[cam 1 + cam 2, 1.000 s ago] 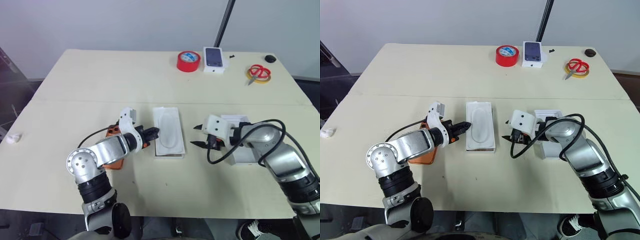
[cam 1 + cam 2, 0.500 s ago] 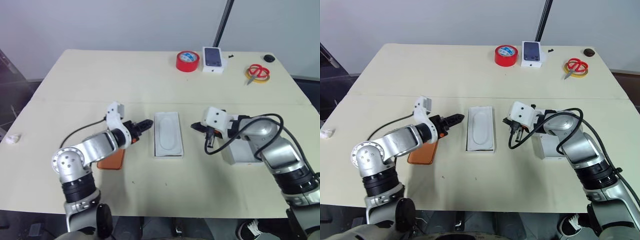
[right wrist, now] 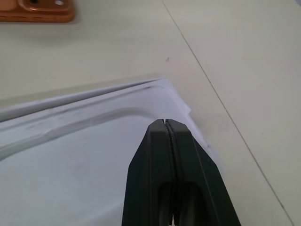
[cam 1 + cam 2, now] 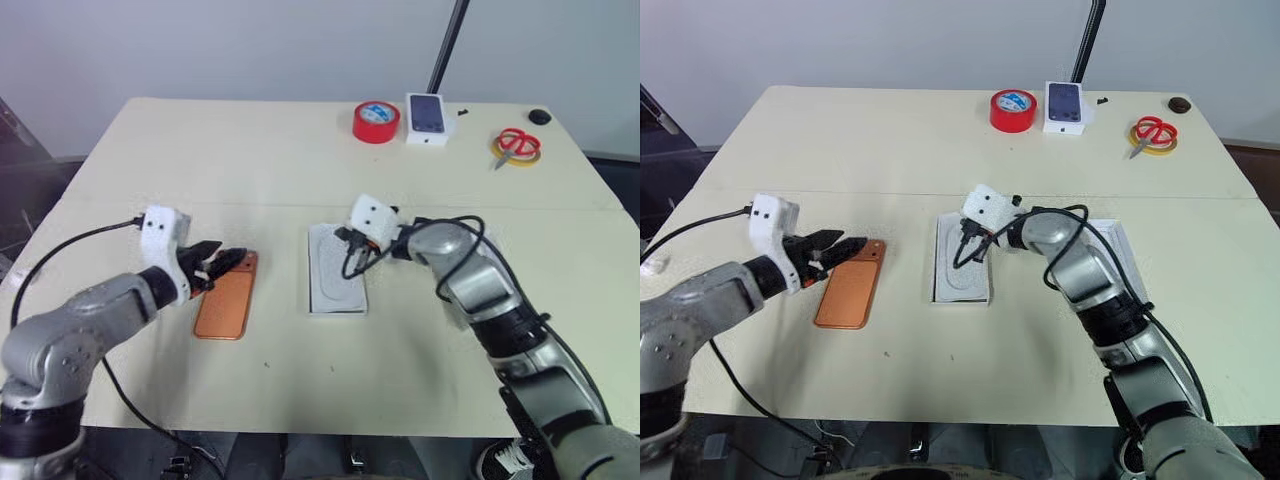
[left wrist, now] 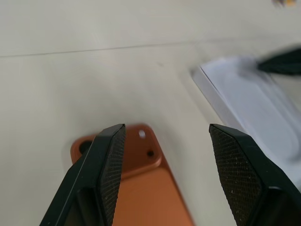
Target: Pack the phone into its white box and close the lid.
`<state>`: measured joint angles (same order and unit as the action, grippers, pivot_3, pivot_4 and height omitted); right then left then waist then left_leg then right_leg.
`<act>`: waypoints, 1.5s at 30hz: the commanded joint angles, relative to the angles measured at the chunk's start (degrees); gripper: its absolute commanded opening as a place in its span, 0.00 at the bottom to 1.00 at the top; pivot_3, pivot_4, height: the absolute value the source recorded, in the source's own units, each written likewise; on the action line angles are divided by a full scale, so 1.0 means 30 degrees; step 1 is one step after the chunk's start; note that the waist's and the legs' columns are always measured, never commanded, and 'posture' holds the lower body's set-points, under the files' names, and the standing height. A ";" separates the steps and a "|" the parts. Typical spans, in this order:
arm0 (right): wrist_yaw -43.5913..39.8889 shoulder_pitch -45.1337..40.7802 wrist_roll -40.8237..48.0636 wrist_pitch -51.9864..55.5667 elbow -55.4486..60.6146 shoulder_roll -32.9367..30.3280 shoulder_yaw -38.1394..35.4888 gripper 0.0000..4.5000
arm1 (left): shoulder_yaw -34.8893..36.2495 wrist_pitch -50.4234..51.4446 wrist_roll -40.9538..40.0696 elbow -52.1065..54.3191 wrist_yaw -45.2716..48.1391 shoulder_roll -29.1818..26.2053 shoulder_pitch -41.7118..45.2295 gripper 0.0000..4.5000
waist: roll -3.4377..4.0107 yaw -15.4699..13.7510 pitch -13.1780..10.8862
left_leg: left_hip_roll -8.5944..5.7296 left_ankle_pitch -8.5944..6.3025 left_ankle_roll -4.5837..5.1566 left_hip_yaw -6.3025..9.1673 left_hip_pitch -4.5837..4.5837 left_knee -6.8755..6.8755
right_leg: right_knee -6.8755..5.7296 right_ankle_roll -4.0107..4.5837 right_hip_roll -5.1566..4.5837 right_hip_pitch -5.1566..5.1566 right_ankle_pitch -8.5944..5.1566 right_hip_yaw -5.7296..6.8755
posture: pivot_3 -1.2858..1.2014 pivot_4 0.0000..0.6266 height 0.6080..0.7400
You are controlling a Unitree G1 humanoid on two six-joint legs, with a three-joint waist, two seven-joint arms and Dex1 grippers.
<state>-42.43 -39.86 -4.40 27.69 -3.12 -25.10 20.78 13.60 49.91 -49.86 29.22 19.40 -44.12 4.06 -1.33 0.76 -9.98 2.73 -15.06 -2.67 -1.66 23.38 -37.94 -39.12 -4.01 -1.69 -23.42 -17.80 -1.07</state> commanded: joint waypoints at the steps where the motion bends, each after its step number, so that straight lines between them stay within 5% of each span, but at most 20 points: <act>1: 0.0190 -0.0454 -0.0521 -0.0484 -0.0348 0.0589 0.0411 0.01 | -0.0206 -0.2452 0.1933 0.1126 0.2831 -0.0894 -0.1607 0.66 | 0.0002 0.0002 -0.0001 | 0.0003 -0.0002 0.0004 0.0000 0.0001 0.0000 | 0.0002 0.0001 -0.0002 0.0001 0.0000 0.0000 | 0.52 0.24 0.94; 20: -0.3771 0.1648 0.0024 0.0520 0.3443 -0.0023 0.1859 0.01 | 0.0151 -0.3326 0.2934 0.2191 0.3937 0.0604 -0.3285 0.66 | 0.0002 0.0086 -0.0001 | 0.0039 -0.0019 0.0033 0.0008 0.0000 0.0002 | -0.0005 -0.0004 -0.0005 -0.0002 0.0004 0.0002 | 0.52 0.24 0.94; 35: -0.2727 -0.0032 0.0850 0.1758 0.4201 0.1085 0.0175 0.01 | 0.3273 -0.0987 0.1845 0.0037 0.1587 0.1387 -0.2935 0.66 | 0.0001 0.0143 -0.0001 | 0.0042 -0.0019 0.0033 0.0010 -0.0003 0.0000 | -0.0007 -0.0004 0.0000 -0.0003 0.0004 0.0004 | 0.52 0.24 0.94; 38: -0.2269 -0.0538 0.0545 0.1906 0.3654 0.2067 0.0947 0.00 | 0.4961 0.0883 0.0241 -0.0674 -0.0187 0.2090 -0.2360 0.96 | 0.0000 0.0127 -0.0001 | 0.0053 -0.0019 0.0034 0.0017 -0.0002 0.0000 | -0.0014 -0.0005 0.0007 -0.0007 0.0005 0.0009 | 0.52 0.24 0.94; 45: -0.2174 -0.1389 -0.0356 0.2226 0.2480 0.3719 0.3531 0.00 | 0.6708 0.6128 -0.2087 -0.2412 -0.4062 0.2696 -0.0903 0.99 | -0.0013 0.0118 0.0008 | 0.0045 -0.0019 0.0033 0.0022 0.0001 -0.0004 | -0.0022 -0.0009 -0.0014 -0.0005 0.0007 0.0017 | 0.52 0.24 0.94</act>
<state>-48.67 -42.12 -5.02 34.38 3.97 -14.68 30.63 31.65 64.66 -53.54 22.26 9.47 -35.99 0.43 -1.37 1.12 -9.95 2.86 -15.12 -2.57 -1.59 23.38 -37.95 -39.18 -4.03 -1.74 -23.44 -17.77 -1.02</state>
